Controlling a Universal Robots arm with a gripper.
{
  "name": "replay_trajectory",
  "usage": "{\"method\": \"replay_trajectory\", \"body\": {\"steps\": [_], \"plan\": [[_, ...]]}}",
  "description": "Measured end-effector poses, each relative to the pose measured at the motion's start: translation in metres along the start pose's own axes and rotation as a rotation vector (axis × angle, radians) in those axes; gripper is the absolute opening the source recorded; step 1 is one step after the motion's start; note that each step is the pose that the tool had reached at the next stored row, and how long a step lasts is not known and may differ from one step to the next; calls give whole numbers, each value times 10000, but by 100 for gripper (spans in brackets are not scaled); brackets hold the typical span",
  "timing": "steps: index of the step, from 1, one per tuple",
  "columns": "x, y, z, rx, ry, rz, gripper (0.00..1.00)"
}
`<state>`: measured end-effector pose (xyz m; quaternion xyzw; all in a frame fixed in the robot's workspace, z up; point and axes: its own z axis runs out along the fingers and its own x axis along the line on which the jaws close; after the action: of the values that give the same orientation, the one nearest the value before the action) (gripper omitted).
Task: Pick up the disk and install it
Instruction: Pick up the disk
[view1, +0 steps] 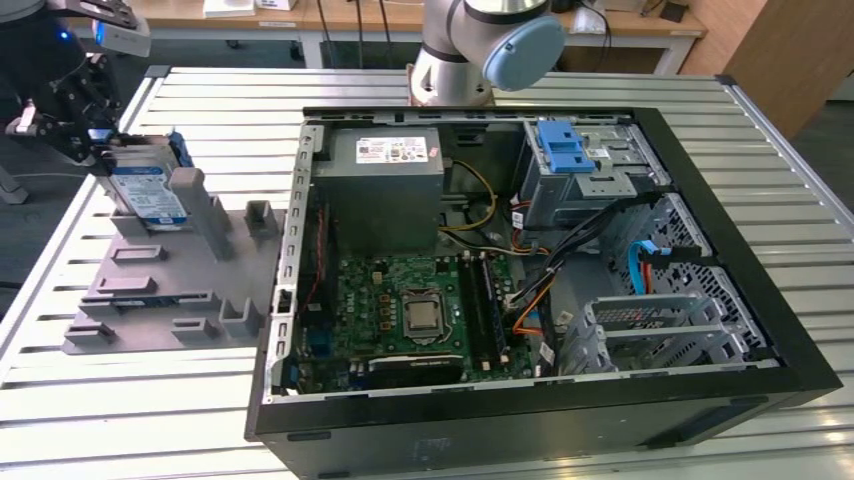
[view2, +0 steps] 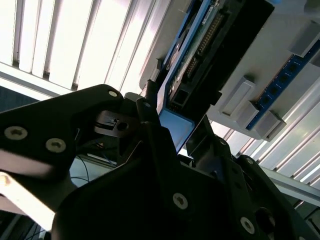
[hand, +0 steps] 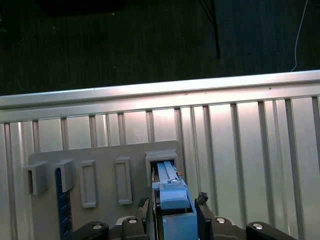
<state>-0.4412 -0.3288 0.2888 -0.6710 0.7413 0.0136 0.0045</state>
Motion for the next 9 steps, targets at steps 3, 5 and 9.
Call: {"method": "replay_trajectory", "body": {"steps": [3,5,9], "plan": [[-5,1,0,1,0,0,48],[-9,1,1,1,0,1,48],[-10,1,2,0,1,0,48]]}}
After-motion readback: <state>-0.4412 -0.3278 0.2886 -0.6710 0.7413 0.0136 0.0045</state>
